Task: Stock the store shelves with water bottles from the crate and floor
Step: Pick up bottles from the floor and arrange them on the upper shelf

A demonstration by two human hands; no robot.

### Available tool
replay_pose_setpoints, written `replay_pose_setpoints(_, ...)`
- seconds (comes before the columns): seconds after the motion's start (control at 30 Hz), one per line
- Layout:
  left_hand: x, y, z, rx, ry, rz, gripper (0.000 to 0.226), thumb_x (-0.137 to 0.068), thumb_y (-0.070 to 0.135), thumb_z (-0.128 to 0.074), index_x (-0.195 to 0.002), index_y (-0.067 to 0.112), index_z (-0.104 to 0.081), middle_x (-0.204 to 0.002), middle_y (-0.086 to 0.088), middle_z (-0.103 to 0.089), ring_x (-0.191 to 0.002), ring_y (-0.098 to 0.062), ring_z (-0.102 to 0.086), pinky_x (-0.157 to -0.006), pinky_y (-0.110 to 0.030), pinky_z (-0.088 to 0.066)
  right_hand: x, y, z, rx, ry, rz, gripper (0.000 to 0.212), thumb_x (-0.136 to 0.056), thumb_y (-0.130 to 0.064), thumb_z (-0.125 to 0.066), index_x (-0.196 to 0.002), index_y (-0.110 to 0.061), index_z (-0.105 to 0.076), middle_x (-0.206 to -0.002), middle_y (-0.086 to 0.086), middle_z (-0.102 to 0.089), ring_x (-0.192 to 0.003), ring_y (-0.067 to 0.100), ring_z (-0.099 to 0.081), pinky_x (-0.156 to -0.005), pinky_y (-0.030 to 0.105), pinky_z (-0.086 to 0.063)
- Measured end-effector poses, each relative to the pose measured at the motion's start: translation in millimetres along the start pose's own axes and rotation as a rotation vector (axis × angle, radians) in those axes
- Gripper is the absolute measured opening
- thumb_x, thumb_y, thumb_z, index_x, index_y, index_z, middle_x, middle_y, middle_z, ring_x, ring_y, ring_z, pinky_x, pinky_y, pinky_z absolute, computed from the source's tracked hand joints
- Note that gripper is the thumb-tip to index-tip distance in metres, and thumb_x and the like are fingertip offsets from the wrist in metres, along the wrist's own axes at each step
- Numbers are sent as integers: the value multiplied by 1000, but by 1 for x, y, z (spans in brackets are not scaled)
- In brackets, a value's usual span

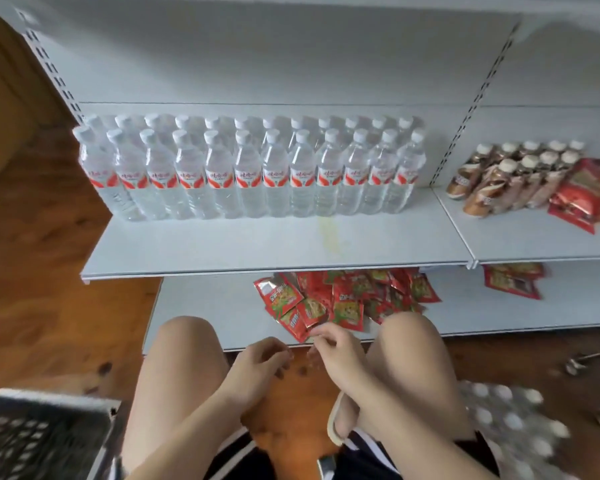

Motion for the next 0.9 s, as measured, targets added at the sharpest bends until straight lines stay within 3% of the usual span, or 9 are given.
replay_pose_setpoints(0.13, -5, 10, -19, -112, -82, -16, 14, -99, 16, -57, -92, 16, -70, -79, 2, -75, -66, -6, -65, -67, -20, -52, 7, 8, 3, 125, -23, 7, 11, -102, -22, -55, -100, -29, -63, -91, -12, -70, -73, -4, -61, -59, 8, -40)
replay_pose_setpoints(0.27, -7, 21, -52, -193, -173, -46, 14, -101, 18, -56, -95, 20, -68, -83, 1, -74, -71, -8, -68, -71, -23, -56, 22, 25, 17, 158, 18, 1, 12, -103, -24, -53, -106, -32, -62, -97, -16, -67, -76, -3, -60, -55, 5, -40)
replay_pose_setpoints(0.33, -6, 28, -68, -213, -207, -68, 14, -101, 17, -56, -95, 19, -68, -84, 0, -74, -71, -10, -68, -71, -25, -56, 31, 32, 29, 182, 58, 4, 14, -102, -26, -53, -111, -32, -63, -99, -16, -68, -79, 0, -63, -64, 9, -47)
replay_pose_setpoints(0.37, -5, 34, -76, -226, -229, -88, 14, -101, 16, -56, -95, 19, -69, -83, 0, -74, -71, -10, -67, -70, -25, -56, 37, 39, 35, 194, 80, -5, 16, -102, -26, -54, -114, -31, -63, -102, -14, -70, -84, 4, -66, -73, 18, -54)
replay_pose_setpoints(0.43, -2, 47, -93, -230, -268, -133, 15, -100, 14, -56, -93, 19, -69, -82, -1, -74, -69, -11, -66, -68, -24, -53, 49, 50, 51, 192, 138, -31, 19, -101, -24, -55, -117, -27, -64, -108, -9, -71, -95, 11, -68, -83, 28, -55)
replay_pose_setpoints(0.57, 6, 71, -128, -200, -339, -228, 22, -97, 6, -56, -85, 20, -68, -73, 2, -71, -62, -11, -65, -59, -20, -48, 80, 65, 83, 12, 350, -79, 19, -100, -17, -55, -115, -24, -63, -108, -6, -70, -99, 10, -66, -90, 32, -55)
replay_pose_setpoints(0.73, 19, 90, -157, -210, -438, -333, 21, -95, 6, -56, -85, 18, -69, -72, 3, -72, -66, -14, -68, -59, -24, -48, 128, 85, 101, -15, 518, -159, 24, -98, -13, -56, -120, -21, -61, -108, -3, -69, -103, 15, -64, -92, 29, -51)
replay_pose_setpoints(0.9, 44, 100, -191, -258, -622, -432, 14, -94, 10, -60, -86, 14, -71, -77, -4, -75, -70, -14, -68, -70, -28, -53, 181, 99, 121, 38, 622, -183, 26, -97, -11, -57, -122, -16, -62, -104, -7, -66, -102, 12, -62, -92, 24, -48)
Point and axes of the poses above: each hand's wrist, its own x-axis away from the middle knuckle, its own z-axis out of the back of the hand, y = z × x, the point moved 4 cm from there along -x, towards the middle knuckle
